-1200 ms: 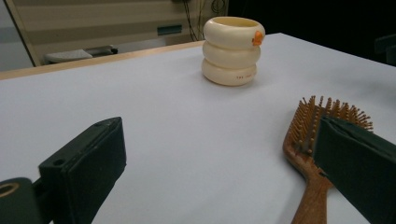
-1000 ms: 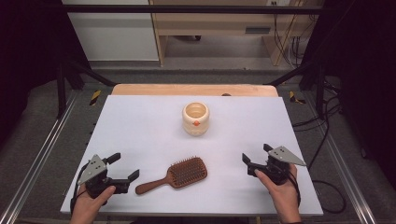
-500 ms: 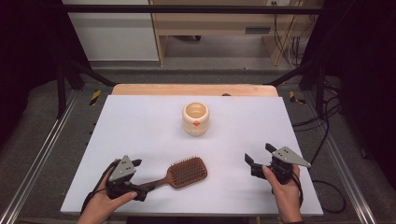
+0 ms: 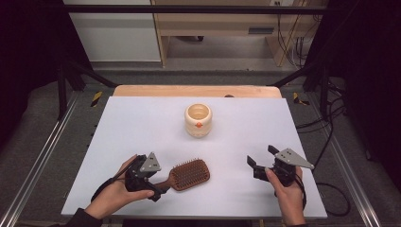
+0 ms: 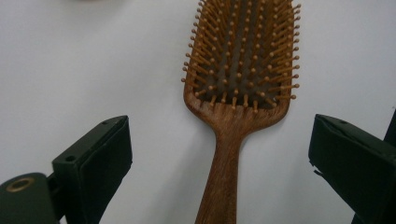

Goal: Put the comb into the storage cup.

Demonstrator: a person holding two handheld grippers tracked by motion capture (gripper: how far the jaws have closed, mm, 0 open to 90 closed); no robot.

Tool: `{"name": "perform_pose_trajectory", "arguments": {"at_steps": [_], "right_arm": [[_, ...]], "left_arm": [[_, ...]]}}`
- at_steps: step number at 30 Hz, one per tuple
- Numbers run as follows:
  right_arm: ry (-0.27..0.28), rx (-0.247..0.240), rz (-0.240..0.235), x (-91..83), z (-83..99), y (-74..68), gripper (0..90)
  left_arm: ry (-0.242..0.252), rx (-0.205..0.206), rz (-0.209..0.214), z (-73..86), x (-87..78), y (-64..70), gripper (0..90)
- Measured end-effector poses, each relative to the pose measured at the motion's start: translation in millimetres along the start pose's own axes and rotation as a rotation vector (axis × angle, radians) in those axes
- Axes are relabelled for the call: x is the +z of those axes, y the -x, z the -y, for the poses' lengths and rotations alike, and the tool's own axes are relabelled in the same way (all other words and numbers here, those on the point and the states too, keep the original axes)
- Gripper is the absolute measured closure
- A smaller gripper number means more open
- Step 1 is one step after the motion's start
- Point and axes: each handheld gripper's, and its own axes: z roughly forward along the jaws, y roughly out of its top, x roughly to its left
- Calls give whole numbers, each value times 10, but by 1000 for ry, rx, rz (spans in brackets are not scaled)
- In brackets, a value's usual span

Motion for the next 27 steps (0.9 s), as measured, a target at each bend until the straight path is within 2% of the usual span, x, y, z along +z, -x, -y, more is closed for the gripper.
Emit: {"name": "perform_pose_trajectory", "arguments": {"at_steps": [4, 6, 11, 12, 14, 16, 17, 18, 19, 21, 23, 27], "right_arm": [[-6, 1, -5, -5, 6, -6, 90], [-2, 0, -7, -5, -1, -8, 90], [-9, -4, -7, 15, 1, -12, 94], [-9, -5, -5, 19, 0, -17, 96], [-10, -6, -6, 19, -2, -20, 96], [-10, -7, -7, 17, -4, -24, 96], [-10, -7, -10, 19, -2, -24, 98], [-10, -7, -10, 19, -2, -24, 98], [-11, -6, -11, 22, 0, -22, 99], [-13, -4, -14, 28, 9, -17, 100], [-20, 1, -18, 21, 18, -12, 100], [-14, 5, -19, 17, 8, -21, 100]], "left_arm": [[-65, 13, 25, -15, 85, 8, 64], [-82, 18, 19, -19, 123, 9, 90], [-109, 31, 45, -16, 181, -1, 114], [-110, 29, 43, -17, 185, -6, 158], [-133, 22, 42, -17, 203, -36, 168], [-146, 19, 56, -10, 215, -69, 219], [-149, 13, 58, -8, 219, -80, 281], [-152, 8, 62, -6, 223, -92, 281], [-160, 7, 74, -4, 233, -97, 320], [-175, 17, 91, -4, 255, -92, 375], [-203, 35, 103, -8, 297, -79, 474], [-227, 48, 118, -19, 342, -59, 523]]}}
